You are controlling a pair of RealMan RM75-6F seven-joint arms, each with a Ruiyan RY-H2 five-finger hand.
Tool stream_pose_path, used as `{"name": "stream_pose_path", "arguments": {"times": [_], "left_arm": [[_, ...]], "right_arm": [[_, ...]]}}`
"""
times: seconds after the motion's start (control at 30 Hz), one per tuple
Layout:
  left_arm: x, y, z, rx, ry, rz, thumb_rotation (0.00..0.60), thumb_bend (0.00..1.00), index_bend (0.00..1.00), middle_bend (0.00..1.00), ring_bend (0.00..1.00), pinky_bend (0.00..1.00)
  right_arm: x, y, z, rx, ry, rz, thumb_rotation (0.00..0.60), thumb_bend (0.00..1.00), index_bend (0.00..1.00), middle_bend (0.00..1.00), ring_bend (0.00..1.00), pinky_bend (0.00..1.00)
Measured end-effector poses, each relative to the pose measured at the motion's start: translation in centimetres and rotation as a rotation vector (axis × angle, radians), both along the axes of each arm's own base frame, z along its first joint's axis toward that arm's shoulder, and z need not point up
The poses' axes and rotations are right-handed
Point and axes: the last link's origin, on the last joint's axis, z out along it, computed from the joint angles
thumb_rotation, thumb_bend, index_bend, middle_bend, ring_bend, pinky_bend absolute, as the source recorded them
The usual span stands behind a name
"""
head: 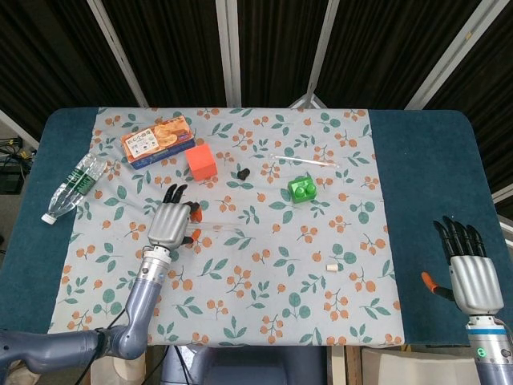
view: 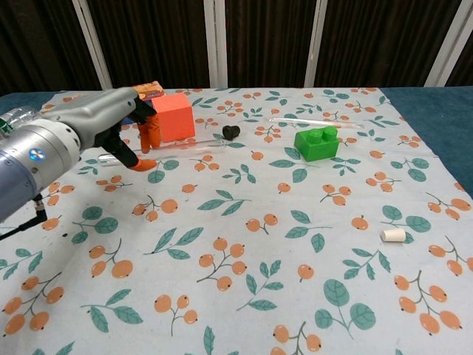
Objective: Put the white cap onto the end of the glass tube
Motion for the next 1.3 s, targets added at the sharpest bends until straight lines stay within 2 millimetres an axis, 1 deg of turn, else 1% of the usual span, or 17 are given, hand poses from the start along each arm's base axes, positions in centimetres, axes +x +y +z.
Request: {"name": "stream_pose_path", "arguments": {"times": [0.1, 0.2, 0.37, 0.53, 0.6, 0.7, 0.8, 0.9, 1.17, 1.3], "left_arm": [[-0.6, 0.2, 1.3, 0.016, -0.029, 0.009, 0.6, 0.69, 0.6, 0.53, 0.09, 0.0], [-1.1, 0.3, 2.6, 0.032, -0.059, 0.01, 0.6, 0.69, 0.6, 0.53, 0.09, 0.0], [-1.6, 0.2, 4.3, 0.049, -0.1, 0.011, 0.6, 0.69, 0.6, 0.53, 0.09, 0.0], [-2.2, 0.0, 5.6, 0.058, -0.105, 0.011, 0.6, 0.69, 0.6, 0.53, 0.09, 0.0], [-2.4, -0.1, 6.0, 0.061, -0.102, 0.009, 0.6, 0.68, 0.6, 0.53, 0.09, 0.0], [-2.7, -0.1, 6.6, 0.067, -0.099, 0.009, 0.6, 0.68, 0.6, 0.53, 0.09, 0.0], [-2.9, -0.2, 7.0, 0.071, -0.104, 0.007, 0.6, 0.68, 0.6, 0.53, 0.09, 0.0], [-3.1, -0.2, 7.2, 0.072, -0.102, 0.007, 0.6, 0.68, 0.6, 0.53, 0.09, 0.0], [-3.1, -0.2, 7.6, 0.074, -0.099, 0.003, 0.6, 0.68, 0.6, 0.53, 0.09, 0.0], [-3.1, -0.2, 7.7, 0.073, -0.097, -0.001, 0.6, 0.68, 0.6, 0.53, 0.09, 0.0]], "right_arm": [[0.6, -1.1, -0.4, 0.027, 0.021, 0.014, 0.6, 0.28, 0.15, 0.01, 0.0, 0.0], [1.1, -2.1, -0.9, 0.058, 0.048, 0.026, 0.6, 0.28, 0.2, 0.02, 0.0, 0.0], [1.4, -3.3, -2.1, 0.13, 0.097, 0.034, 0.6, 0.28, 0.24, 0.05, 0.0, 0.0], [1.3, -4.1, -4.1, 0.214, 0.181, 0.05, 0.6, 0.28, 0.29, 0.08, 0.0, 0.0], [1.3, -4.2, -5.2, 0.242, 0.212, 0.066, 0.6, 0.28, 0.31, 0.08, 0.0, 0.0], [1.5, -4.3, -7.0, 0.283, 0.226, 0.085, 0.6, 0.28, 0.34, 0.09, 0.0, 0.0], [2.0, -4.4, -8.4, 0.318, 0.233, 0.105, 0.6, 0.28, 0.35, 0.09, 0.0, 0.0], [2.4, -4.2, -9.5, 0.34, 0.224, 0.12, 0.6, 0.28, 0.36, 0.1, 0.0, 0.0], [3.5, -4.3, -11.6, 0.356, 0.197, 0.148, 0.6, 0.28, 0.41, 0.11, 0.01, 0.0], [3.8, -4.6, -12.4, 0.362, 0.182, 0.144, 0.6, 0.28, 0.42, 0.11, 0.01, 0.0]]}}
